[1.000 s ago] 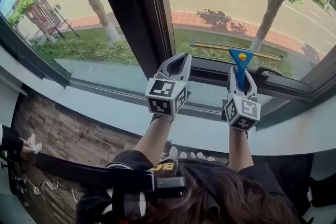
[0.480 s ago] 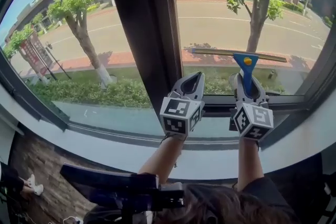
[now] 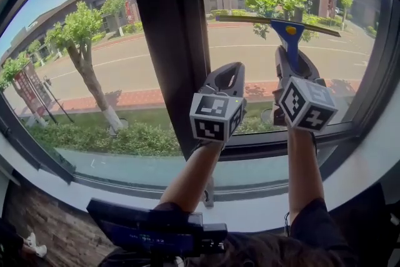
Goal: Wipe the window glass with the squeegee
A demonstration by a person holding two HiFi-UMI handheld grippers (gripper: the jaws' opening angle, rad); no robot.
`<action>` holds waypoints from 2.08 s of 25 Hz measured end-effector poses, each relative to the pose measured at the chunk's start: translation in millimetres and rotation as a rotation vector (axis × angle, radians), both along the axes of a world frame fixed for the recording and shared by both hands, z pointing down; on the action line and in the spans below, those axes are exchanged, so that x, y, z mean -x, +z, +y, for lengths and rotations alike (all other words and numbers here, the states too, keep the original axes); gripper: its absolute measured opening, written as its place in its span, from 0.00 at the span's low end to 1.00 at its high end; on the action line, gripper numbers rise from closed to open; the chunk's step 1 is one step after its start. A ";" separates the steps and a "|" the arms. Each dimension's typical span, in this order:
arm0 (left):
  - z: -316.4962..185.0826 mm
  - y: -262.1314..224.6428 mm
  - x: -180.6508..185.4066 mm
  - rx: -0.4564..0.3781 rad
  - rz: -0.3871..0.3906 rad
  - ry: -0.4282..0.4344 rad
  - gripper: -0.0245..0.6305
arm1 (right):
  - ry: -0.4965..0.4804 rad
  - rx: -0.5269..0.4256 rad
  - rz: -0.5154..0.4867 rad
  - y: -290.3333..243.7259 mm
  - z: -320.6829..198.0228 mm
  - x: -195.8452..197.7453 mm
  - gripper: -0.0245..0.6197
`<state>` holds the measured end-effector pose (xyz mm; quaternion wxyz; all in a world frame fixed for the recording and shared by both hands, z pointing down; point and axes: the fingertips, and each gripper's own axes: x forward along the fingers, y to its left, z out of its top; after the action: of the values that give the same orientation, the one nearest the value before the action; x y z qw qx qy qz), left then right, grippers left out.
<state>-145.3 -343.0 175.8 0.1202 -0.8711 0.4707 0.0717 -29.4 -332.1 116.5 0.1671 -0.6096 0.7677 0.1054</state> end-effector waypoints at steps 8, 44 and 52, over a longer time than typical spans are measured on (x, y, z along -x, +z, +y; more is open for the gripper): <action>-0.8 -124.9 3.4 -0.200 -0.027 -0.069 0.04 | -0.020 -0.096 -0.005 -117.2 -14.8 7.5 0.25; 0.3 -127.4 3.8 -0.169 -0.003 -0.026 0.04 | -0.010 -0.115 0.026 -179.0 -44.7 22.4 0.25; -2.8 -107.2 1.8 -0.128 0.004 -0.019 0.04 | -0.018 -0.114 0.048 -160.4 -45.0 21.2 0.25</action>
<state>-147.0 -345.8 68.6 0.1753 -0.8572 0.4734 0.1021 -50.6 -377.0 -43.9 0.1842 -0.5894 0.7697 0.1620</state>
